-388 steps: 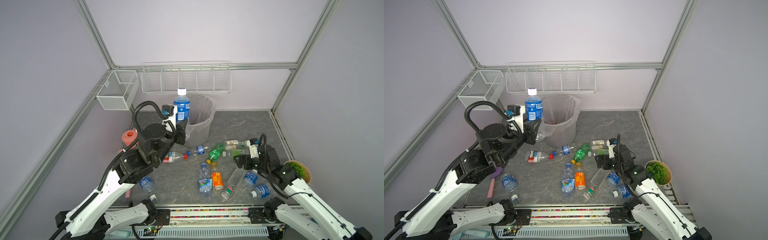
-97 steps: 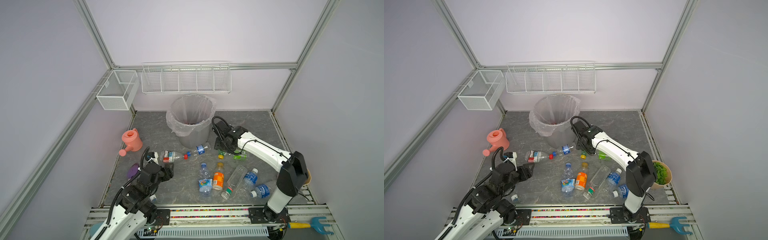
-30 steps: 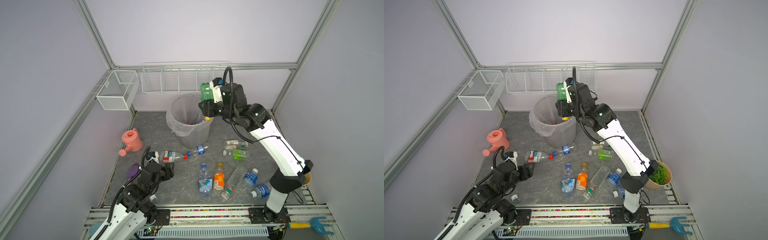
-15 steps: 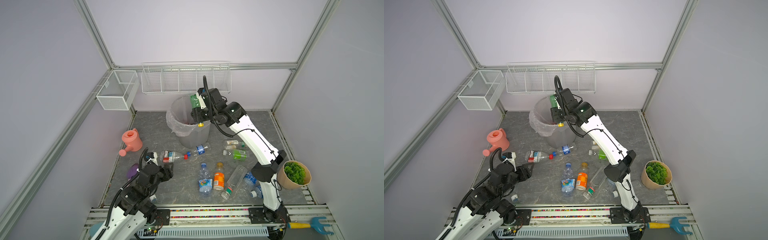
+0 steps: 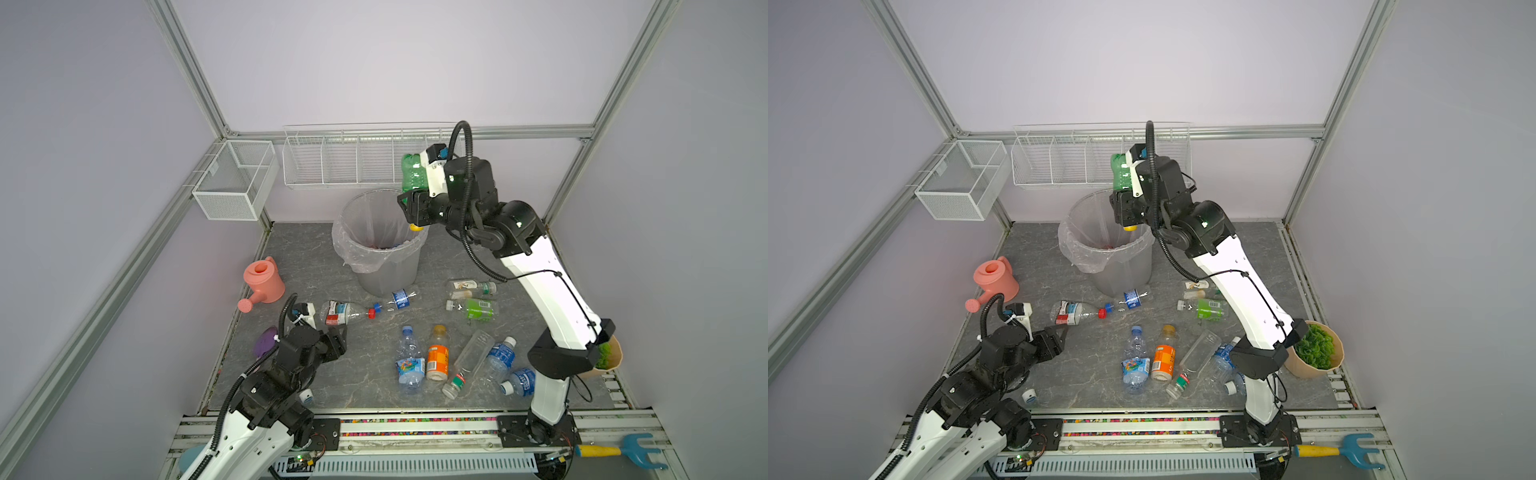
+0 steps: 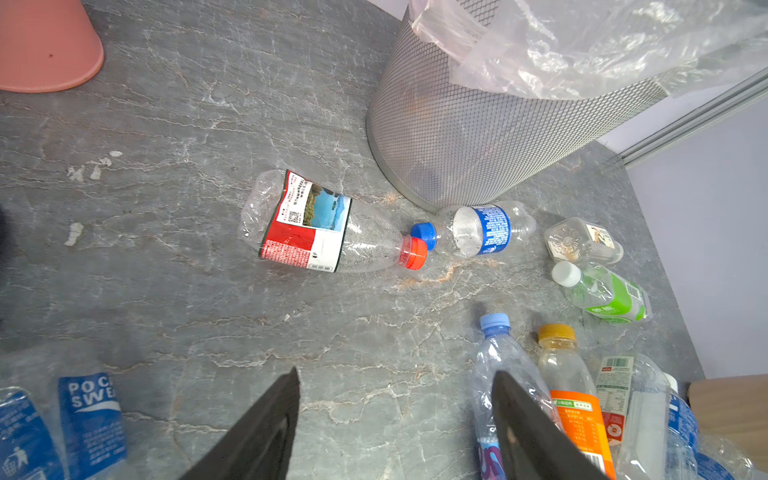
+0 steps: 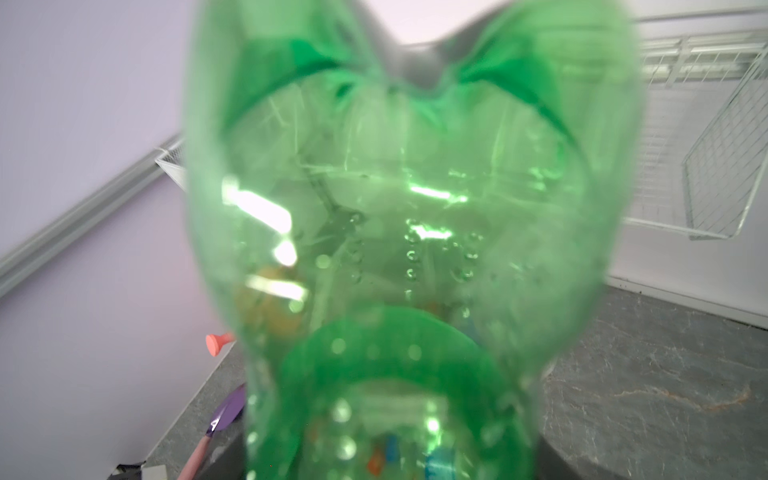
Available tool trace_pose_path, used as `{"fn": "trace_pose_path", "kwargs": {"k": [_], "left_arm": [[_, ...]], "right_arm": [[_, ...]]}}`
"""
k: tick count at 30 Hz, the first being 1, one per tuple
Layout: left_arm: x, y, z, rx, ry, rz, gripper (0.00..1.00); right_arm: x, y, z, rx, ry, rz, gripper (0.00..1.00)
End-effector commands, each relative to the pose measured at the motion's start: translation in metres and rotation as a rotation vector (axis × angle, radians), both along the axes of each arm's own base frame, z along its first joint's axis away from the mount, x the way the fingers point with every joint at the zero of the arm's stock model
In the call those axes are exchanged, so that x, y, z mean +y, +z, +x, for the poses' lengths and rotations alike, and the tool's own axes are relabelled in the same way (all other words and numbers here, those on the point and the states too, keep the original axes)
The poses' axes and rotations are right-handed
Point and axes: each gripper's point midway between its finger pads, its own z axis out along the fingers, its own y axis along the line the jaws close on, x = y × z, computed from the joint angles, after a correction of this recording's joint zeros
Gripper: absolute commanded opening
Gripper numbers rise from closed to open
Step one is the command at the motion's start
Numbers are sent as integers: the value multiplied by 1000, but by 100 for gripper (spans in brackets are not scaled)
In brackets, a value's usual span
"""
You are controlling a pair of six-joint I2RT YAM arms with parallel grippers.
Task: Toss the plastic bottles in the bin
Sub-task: 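Open the right gripper to drop the green bottle into the bin, then raise the right gripper from the bin while the left gripper reaches toward the crushed bottle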
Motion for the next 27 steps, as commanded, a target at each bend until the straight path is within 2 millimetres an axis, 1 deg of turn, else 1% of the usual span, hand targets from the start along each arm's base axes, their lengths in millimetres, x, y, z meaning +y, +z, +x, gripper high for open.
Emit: {"fn": "trace_pose_path", "kwargs": {"k": [1,6,7,8,9,10,11,12,13,15,18,20,27], "left_arm": [[3,15,1,-28,17,-3,73],[4,15,0,-23,17,0,72],[4,14,0,-23,17,2,73],[5,15,0,-24,18,3,73],[5,15,-1,-26,19,3,72],[5,15,-1,-27,17,2,73],[5,15,0,-27,18,3,73],[5,15,0,-27,17,2,73],[4,16,0,-28,16,4,73],[4,15,1,-24,14,11,73],[3,13,2,-23,13,15,72],[3,13,3,-24,13,13,73],[-3,14,5,-24,-8,9,73]], "right_arm": [[14,-13,17,-22,-7,-24,27],[30,-53,46,56,-2,-58,29],[32,-60,50,69,-2,-62,33],[33,-66,56,78,-5,-68,49],[33,-70,61,84,-5,-69,74],[33,-73,63,89,-4,-68,88],[32,-71,64,91,-6,-58,89],[32,-68,64,87,-4,-49,88],[30,-61,63,76,-3,-36,88],[26,-41,57,41,-4,-5,88],[21,-18,45,-1,26,35,88],[17,-12,39,-12,27,39,88],[2,-2,20,-25,26,41,88]]}}
